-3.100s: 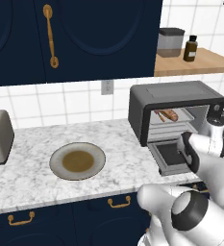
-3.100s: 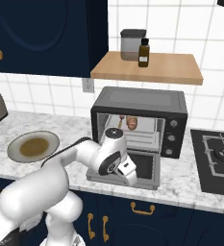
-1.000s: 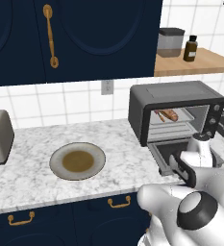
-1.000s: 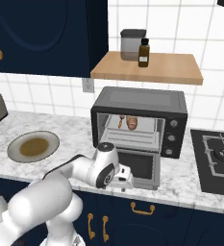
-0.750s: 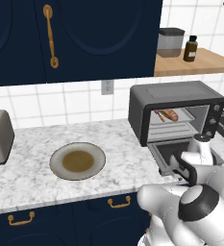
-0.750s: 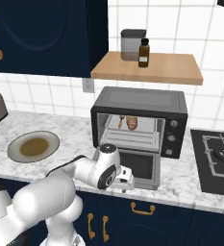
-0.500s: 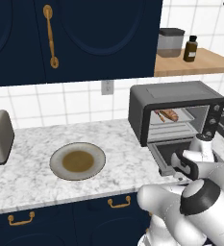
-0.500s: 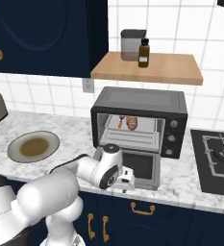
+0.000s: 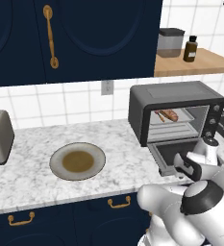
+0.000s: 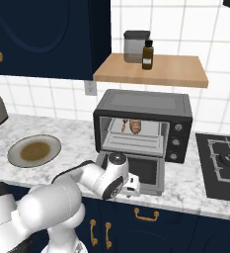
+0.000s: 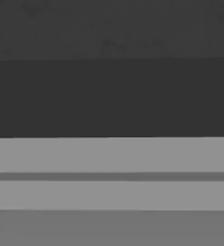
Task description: Pick up the kebab skewer and baguette bread, and place them inside the toaster oven. Close the toaster oven door and start by setting the timer.
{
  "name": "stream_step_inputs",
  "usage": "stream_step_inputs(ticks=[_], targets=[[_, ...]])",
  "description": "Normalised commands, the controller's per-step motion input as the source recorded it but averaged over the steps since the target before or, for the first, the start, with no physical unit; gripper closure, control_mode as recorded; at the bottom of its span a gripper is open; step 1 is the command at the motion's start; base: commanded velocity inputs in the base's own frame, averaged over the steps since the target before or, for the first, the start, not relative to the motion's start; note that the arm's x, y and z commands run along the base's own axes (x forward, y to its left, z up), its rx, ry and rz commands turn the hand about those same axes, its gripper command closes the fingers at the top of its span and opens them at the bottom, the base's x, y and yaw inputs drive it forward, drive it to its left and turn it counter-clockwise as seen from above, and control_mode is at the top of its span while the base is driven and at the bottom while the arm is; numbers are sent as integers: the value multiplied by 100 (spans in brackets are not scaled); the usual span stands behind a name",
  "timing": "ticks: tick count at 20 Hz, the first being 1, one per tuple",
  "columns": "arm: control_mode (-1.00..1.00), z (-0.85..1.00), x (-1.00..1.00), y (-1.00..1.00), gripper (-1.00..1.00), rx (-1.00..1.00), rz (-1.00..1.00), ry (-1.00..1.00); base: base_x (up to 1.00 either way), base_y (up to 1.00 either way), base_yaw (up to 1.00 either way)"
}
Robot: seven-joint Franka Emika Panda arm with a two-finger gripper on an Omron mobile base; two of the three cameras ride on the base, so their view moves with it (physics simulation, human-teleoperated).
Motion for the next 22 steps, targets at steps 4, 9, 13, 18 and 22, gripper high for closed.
stream_step_inputs(ticks=[4, 9, 13, 18, 22], targets=[[-100, -6, 24, 13, -100, 0, -2, -24, 0, 0, 0], [-100, 0, 54, 10, -100, 0, 0, -16, 0, 0, 0], [-100, 0, 52, 18, -100, 2, -1, -20, 0, 0, 0], [-100, 0, 61, 33, -100, 1, -4, -20, 0, 0, 0], [-100, 12, 62, 42, -100, 1, -5, -24, 0, 0, 0]])
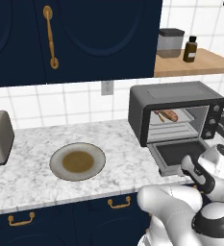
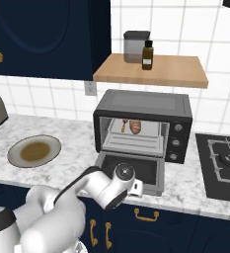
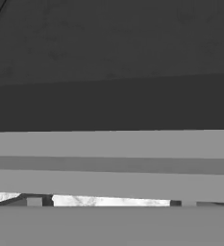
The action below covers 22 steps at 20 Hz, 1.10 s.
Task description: Pick up the kebab skewer and baguette bread, and place them inside the toaster oven. Close the toaster oven door and start by setting the timer.
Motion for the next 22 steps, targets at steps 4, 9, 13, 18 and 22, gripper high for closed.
stream_step_inputs(ticks=[4, 9, 13, 18, 22], targets=[[-100, 34, 62, 48, -100, 0, -7, -20, 0, 0, 0], [-100, 57, 54, 49, -100, 0, -9, -23, 0, 0, 0], [-100, 51, 54, 72, -100, 0, -11, -33, 0, 0, 0], [-100, 42, 69, 95, -100, 0, -12, -28, 0, 0, 0], [-100, 27, 65, 64, -100, 0, -7, -14, 0, 0, 0]])
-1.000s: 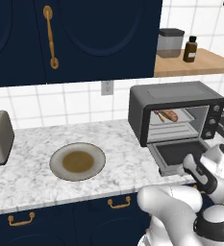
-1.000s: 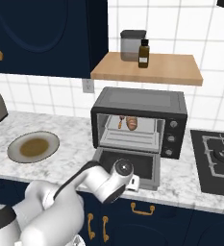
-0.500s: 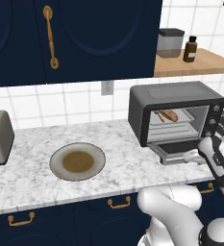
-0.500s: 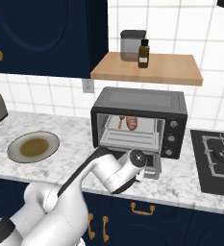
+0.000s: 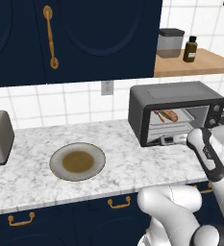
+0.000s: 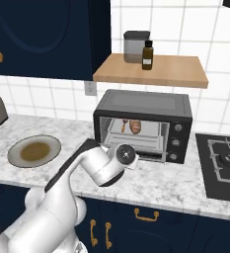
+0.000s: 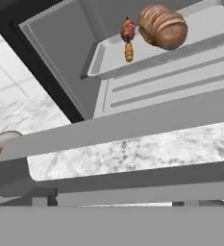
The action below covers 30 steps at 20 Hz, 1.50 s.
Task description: Pick up the kebab skewer and baguette bread, and place them inside the toaster oven. Close the toaster oven door and start by setting the timer.
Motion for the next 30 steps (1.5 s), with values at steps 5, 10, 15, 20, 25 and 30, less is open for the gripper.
stream_step_inputs(ticks=[5, 10, 15, 20, 25, 30], targets=[[-100, 24, 51, 24, -100, 0, -3, -5, 0, 0, 0], [-100, 10, 40, 1, -100, 0, 0, 0, 0, 0, 0], [-100, 2, 49, 1, -100, 1, 0, 0, 0, 0, 0], [-100, 0, 46, 10, -100, 3, 0, 0, 0, 0, 0], [-100, 0, 42, 12, -100, 3, 0, 0, 0, 0, 0], [-100, 0, 45, 15, -100, 3, 0, 0, 0, 0, 0]])
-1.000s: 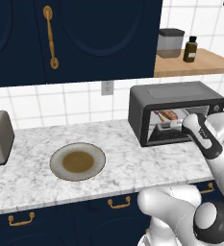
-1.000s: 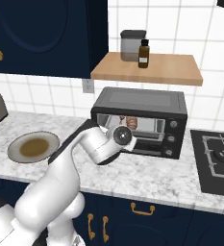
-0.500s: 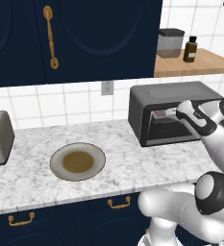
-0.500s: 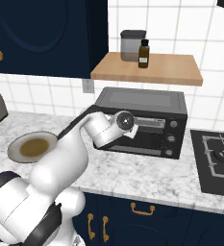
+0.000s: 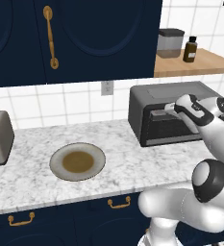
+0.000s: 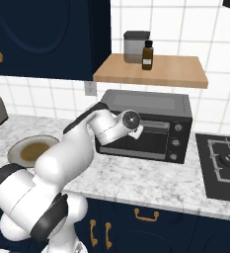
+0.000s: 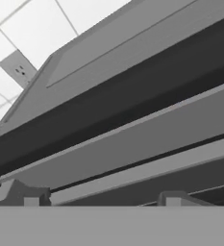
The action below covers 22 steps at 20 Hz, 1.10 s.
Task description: Pick up the kebab skewer and baguette bread, and place them inside the toaster oven. Close the toaster oven door and start by setting the timer.
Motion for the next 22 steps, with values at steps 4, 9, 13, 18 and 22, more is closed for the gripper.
stream_step_inputs(ticks=[4, 9, 13, 18, 22], targets=[[-100, 0, 19, 9, -100, 1, 0, 0, 0, 0, 0], [-100, 17, -20, 1, -100, 1, 0, -2, 0, 0, 0], [-100, 17, -24, 0, -100, 0, 0, 0, 0, 0, 0], [-100, 13, -22, -13, -100, 0, 0, 0, 0, 0, 0], [-100, 15, -42, -52, -100, -3, 0, -5, 0, 0, 0]])
